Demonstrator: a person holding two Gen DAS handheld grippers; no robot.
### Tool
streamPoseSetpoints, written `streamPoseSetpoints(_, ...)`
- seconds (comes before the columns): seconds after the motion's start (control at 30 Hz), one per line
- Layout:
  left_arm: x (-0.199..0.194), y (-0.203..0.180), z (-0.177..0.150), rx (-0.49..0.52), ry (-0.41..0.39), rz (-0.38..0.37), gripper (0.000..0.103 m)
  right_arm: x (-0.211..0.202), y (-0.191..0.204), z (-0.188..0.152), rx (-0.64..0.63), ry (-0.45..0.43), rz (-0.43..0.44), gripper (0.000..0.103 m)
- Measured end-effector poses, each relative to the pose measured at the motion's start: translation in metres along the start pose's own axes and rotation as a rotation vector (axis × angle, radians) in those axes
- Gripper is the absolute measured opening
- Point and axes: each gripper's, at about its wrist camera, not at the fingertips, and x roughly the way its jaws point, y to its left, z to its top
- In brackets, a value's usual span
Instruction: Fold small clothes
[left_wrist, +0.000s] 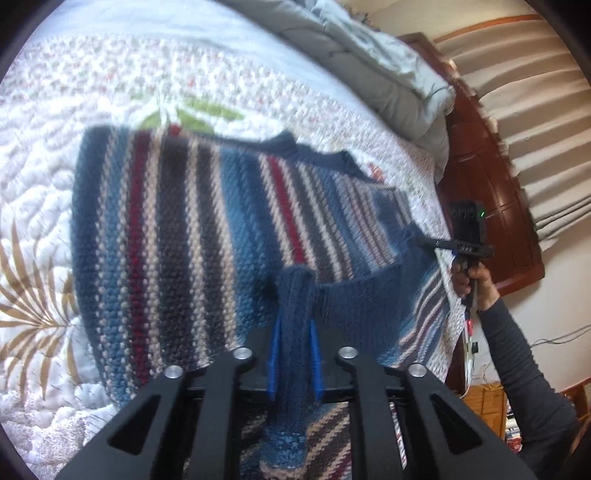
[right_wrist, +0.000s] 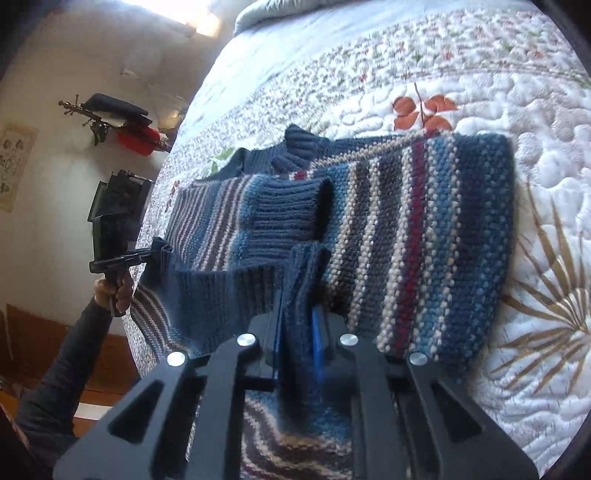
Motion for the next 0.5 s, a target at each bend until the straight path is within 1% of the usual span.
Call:
streamPoseSetpoints(0.03, -0.005, -0.002, 0.000, 0.003, -0.017, -0.008, 0.012, -0.002, 0.002, -0.002, 0.000, -0.006, -0.005, 0.012)
streamPoseSetpoints(0.1, -0.007, -0.005, -0.003, 0.011, -0.027, -0.007, 0.010, -0.005, 0.005, -0.007, -0.005, -0.008, -0.024, 0.012)
streamPoseSetpoints(0.17, -0.006, -0.007, -0.006, 0.020, -0.027, 0.012, 0.010, -0.008, 0.008, -0.008, -0.012, -0.019, -0.046, 0.012)
streamPoseSetpoints(0.3, -0.006, -0.014, -0.008, 0.042, -0.045, 0.048, 0.009, -0.015, 0.019, -0.008, -0.019, -0.048, -0.060, 0.011)
streamPoseSetpoints(0.4, -0.013, -0.020, -0.008, 0.058, -0.089, 0.069, 0.009, -0.023, 0.030, -0.007, -0.039, -0.064, -0.075, 0.011)
streamPoseSetpoints(0.5, -0.030, -0.030, -0.002, 0.067, -0.144, 0.043, 0.009, -0.037, 0.048, -0.006, -0.073, -0.092, -0.082, 0.011)
